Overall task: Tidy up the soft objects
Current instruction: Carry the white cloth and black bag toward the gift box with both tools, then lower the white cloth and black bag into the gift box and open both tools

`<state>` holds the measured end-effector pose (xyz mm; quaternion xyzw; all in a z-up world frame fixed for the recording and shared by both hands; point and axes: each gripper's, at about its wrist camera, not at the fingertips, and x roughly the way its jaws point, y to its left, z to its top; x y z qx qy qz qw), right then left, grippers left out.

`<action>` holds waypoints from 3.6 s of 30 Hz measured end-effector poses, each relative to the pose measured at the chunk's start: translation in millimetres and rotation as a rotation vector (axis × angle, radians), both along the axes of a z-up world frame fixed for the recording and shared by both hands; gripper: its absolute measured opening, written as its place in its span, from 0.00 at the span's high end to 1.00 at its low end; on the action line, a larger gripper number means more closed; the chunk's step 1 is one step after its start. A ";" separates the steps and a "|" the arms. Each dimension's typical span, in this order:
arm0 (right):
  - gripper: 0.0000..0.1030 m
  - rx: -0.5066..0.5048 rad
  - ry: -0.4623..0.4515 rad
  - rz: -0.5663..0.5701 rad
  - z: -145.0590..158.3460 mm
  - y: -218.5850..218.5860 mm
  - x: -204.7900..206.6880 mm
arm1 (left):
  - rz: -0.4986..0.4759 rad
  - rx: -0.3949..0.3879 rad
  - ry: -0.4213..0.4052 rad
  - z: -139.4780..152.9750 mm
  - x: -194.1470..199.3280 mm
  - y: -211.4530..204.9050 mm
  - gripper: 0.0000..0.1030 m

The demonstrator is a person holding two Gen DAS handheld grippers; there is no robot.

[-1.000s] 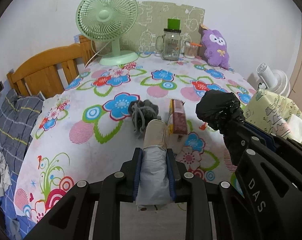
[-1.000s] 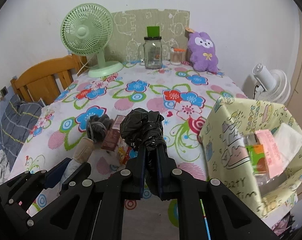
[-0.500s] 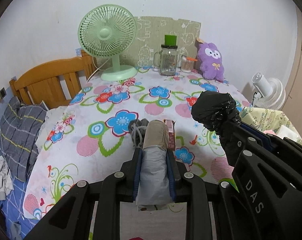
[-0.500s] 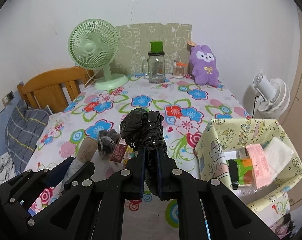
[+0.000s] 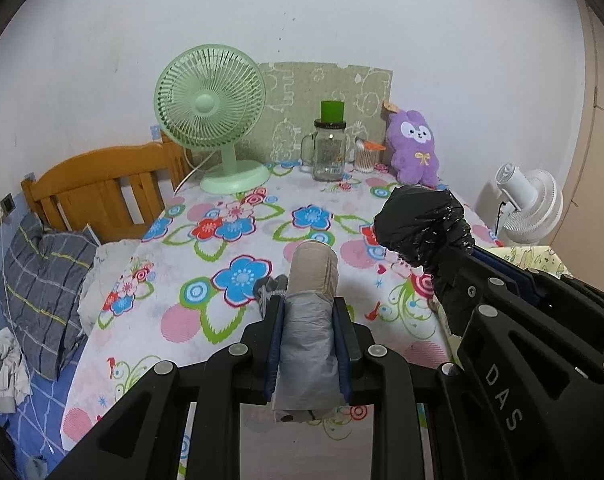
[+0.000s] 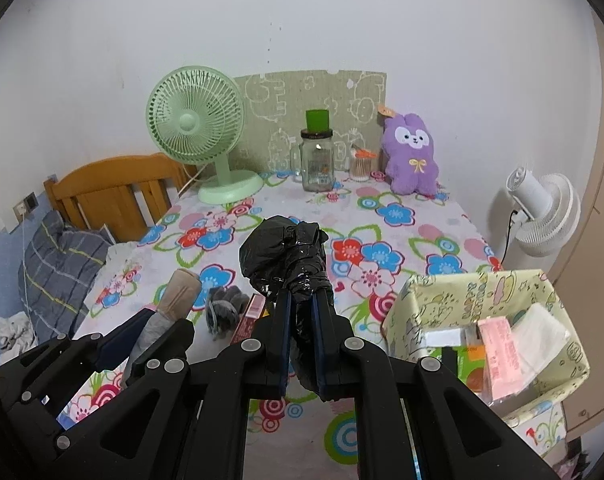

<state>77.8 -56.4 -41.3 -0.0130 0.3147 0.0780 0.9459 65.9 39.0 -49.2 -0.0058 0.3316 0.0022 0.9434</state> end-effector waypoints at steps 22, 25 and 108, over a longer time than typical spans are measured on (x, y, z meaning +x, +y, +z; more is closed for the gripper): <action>0.88 -0.002 -0.019 0.000 17.8 -38.9 5.0 | -0.031 -0.002 -0.029 15.4 6.8 -41.0 0.79; 0.88 -0.002 -0.021 -0.003 19.4 -46.8 5.0 | -0.041 -0.006 -0.032 16.3 7.1 -48.4 0.79; 0.32 0.038 0.113 -0.265 -32.5 -192.6 25.4 | -0.346 0.021 0.085 -31.6 40.9 -189.8 0.17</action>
